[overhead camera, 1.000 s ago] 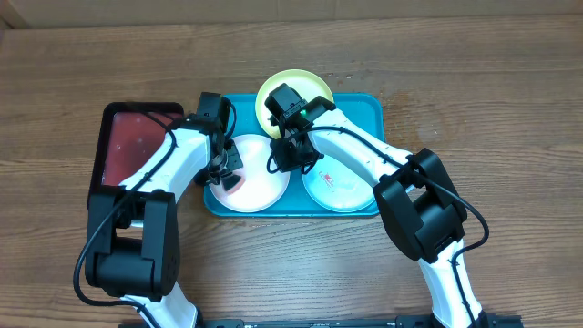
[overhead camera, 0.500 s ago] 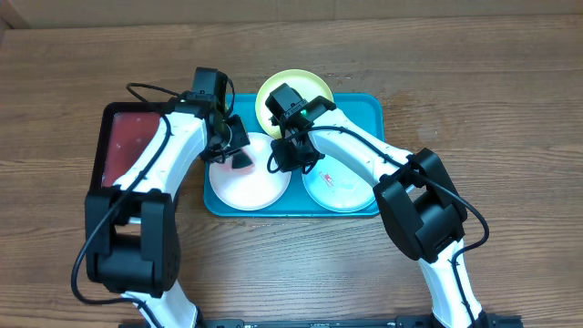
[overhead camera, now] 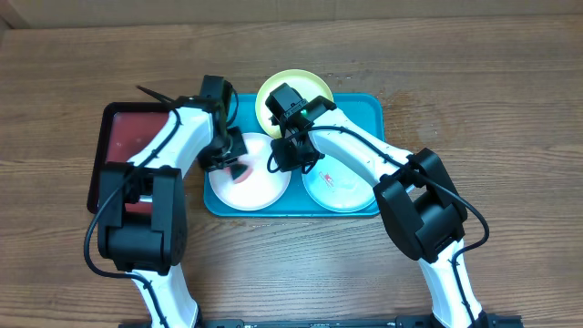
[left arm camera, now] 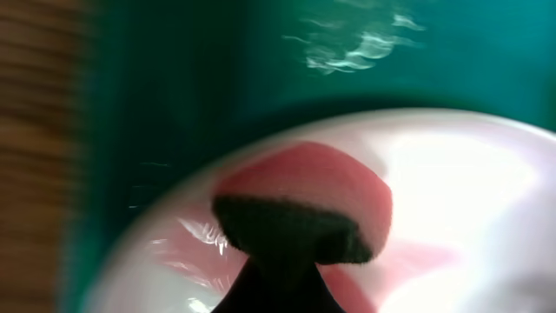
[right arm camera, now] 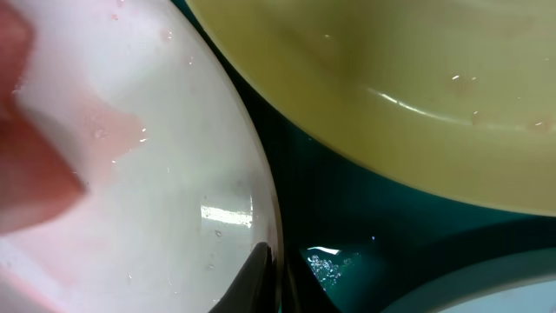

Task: Clean dirty plates on tray and stack at the side
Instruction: 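Regrasp the sponge with the left gripper and scrub the white plate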

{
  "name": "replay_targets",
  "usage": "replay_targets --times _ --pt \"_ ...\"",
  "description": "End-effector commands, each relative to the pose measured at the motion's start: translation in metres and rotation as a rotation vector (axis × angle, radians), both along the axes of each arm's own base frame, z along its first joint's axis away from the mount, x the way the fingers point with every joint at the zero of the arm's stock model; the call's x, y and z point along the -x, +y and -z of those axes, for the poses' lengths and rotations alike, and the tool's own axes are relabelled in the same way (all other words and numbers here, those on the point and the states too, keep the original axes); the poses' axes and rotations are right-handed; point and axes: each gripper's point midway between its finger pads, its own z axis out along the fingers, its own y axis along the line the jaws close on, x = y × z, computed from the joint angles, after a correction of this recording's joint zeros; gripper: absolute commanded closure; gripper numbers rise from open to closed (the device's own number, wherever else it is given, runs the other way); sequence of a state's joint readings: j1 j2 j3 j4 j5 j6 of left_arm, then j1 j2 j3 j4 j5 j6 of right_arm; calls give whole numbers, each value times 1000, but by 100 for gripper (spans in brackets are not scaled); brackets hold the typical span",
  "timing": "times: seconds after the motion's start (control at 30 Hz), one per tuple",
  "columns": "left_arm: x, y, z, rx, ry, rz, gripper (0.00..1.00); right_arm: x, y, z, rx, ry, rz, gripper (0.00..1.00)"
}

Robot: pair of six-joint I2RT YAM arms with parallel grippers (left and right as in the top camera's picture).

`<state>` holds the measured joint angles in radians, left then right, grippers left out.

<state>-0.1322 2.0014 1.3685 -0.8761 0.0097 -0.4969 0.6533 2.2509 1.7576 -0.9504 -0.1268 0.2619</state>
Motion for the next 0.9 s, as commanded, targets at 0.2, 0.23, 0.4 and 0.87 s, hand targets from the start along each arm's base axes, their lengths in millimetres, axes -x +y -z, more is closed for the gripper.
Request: replay_targets --times 0.2,0.23,0.4,0.87 --pt "-38 49 -52 -199 -66 -45 96 -8 -3 -4 3 -18 12 95" --pt "-42 35 -55 -124 -76 -21 96 -8 -3 -4 3 -18 12 95" --pt "-47 -41 -62 277 -101 129 96 -9 -1 -4 -5 -21 11 95" --pt "11 -52 4 201 51 207 96 -8 2 -5 -24 -16 12 95"
